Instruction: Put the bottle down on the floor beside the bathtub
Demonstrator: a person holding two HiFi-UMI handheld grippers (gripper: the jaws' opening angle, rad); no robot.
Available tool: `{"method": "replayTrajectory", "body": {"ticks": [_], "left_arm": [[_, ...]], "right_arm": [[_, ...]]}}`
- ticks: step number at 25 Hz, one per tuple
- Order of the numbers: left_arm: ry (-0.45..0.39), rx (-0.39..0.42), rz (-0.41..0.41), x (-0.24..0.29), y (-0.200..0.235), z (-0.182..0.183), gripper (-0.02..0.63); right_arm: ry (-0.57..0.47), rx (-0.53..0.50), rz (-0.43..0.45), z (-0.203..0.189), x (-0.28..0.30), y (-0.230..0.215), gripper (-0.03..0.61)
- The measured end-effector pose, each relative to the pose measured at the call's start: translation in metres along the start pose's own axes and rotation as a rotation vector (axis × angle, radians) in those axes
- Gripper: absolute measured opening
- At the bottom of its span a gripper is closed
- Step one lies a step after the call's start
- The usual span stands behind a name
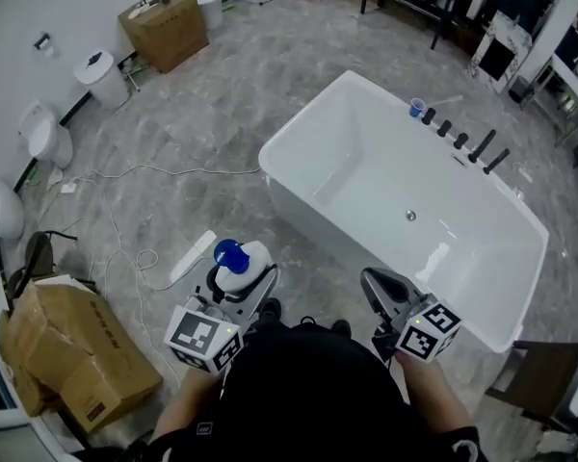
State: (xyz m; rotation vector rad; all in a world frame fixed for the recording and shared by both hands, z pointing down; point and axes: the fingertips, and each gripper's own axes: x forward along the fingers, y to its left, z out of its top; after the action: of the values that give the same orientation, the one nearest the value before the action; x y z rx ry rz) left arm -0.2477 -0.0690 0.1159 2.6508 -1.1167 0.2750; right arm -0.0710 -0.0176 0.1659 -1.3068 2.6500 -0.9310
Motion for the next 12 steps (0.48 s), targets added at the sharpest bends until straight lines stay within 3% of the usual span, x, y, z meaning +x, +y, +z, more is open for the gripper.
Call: {"method": "replayTrajectory", "body": {"ticks": [3,6,12], "left_arm": [[0.005,0.009,-0.104,0.013,0.039,0.012,0.273],[0.024,0.053,-0.208,0.03,0.059,0.015,0.273],[0.032,0.098,-0.363,0.048,0.052,0.021,0.273]], "right_arm": [[0.032,0.031,-0.025,-0.013,0.047,0.024,0.028],[0.06,-0.009,-0.067,-0.022,0.077,0.039,0.028],[-0.015,0.02,-0.173,-0.022,0.082,0.039,0.028]]}}
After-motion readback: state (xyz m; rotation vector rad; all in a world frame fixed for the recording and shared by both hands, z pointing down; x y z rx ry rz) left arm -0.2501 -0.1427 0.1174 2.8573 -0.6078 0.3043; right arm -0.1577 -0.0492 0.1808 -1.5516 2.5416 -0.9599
